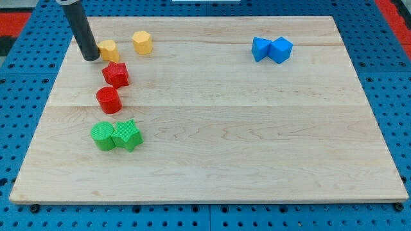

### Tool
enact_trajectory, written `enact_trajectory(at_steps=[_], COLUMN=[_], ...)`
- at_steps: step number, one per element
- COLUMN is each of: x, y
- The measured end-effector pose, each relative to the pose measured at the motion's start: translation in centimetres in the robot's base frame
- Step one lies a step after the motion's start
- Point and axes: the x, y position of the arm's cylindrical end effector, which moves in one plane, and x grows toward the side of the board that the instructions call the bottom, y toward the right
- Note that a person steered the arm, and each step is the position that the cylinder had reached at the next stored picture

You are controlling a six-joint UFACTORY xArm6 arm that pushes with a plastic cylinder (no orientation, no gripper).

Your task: Keep the yellow hexagon vertically above the yellow heart

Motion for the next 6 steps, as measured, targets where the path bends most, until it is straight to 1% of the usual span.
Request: enact_trajectory(at_steps=[3,4,5,6], x=[-0.4,-2.2,-5.2,-3.0], y=[12.0,12.3,9.3,8.3])
